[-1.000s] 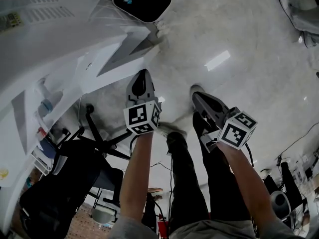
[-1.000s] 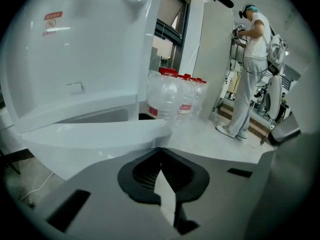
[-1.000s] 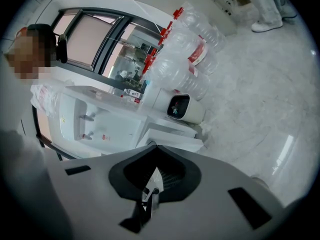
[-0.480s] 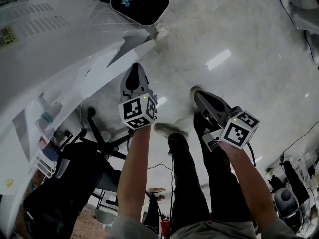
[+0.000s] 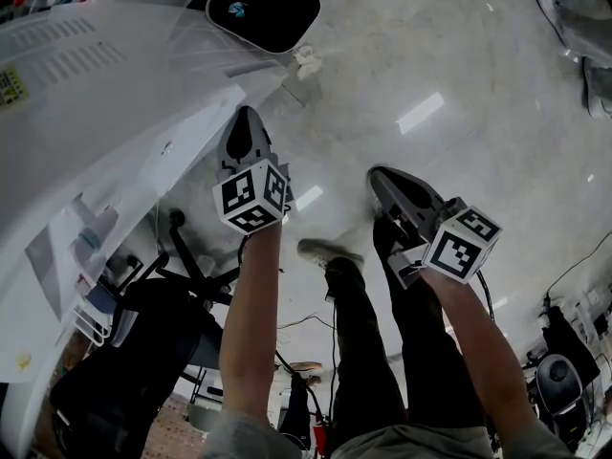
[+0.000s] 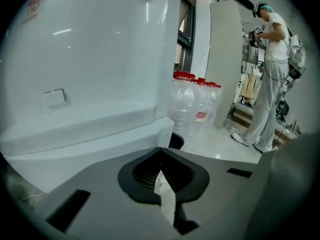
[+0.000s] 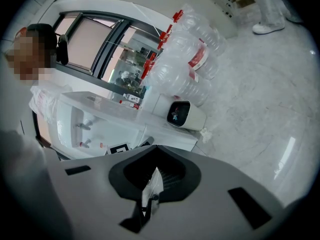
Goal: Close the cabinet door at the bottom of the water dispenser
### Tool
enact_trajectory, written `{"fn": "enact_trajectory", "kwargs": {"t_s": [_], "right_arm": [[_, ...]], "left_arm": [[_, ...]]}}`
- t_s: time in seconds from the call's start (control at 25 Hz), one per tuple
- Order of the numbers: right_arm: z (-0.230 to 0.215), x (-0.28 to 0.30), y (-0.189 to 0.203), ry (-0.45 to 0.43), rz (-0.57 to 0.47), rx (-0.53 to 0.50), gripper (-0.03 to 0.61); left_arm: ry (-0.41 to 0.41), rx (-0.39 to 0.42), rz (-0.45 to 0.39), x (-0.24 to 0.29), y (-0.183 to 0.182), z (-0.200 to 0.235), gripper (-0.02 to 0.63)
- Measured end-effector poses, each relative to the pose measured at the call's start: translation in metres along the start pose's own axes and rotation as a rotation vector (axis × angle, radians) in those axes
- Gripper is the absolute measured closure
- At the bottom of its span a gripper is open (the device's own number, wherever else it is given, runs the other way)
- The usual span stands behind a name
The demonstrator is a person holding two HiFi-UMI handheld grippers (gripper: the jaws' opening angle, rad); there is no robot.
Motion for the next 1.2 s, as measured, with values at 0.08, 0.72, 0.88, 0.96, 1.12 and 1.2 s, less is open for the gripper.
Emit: {"fn": "enact_trajectory", "kwargs": {"t_s": [0.08, 0.72, 0.88, 0.96, 1.12, 1.2], "right_arm": [[0.0, 0.0, -0.001, 0.001, -0.001, 0.0, 0.568], [0.01, -0.001, 0.014, -0.008, -0.002, -0.008, 0.568], [0.026, -0.001, 0.025, -0.03, 0.001, -0.025, 0.568], [0.034, -0.001, 0.032, -0.041, 0.002, -0.032, 0.568], [0.051, -0.003, 0.049, -0.064, 0.008, -0.043, 0.568], [0.06, -0.004, 0.058, -0.079, 0.011, -0.056, 0.568]], "left_arm": [[-0.01, -0.017, -0.006, 0.004, -0.004, 0.003, 0.606], [0.046, -0.042, -0.001, -0.045, 0.012, -0.009, 0.606], [0.088, -0.014, -0.019, -0.077, 0.01, -0.015, 0.606], [0.105, -0.009, -0.032, -0.093, 0.008, -0.017, 0.606], [0.124, -0.035, -0.066, -0.127, 0.002, -0.016, 0.606], [0.123, -0.046, -0.085, -0.145, 0.001, -0.014, 0.606]]}}
Point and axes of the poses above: the fingertips, and each gripper's own axes: x forward along the fingers, z to its left, y out of its underside, the point moved 7 cm from there along -x, backward along the fingers
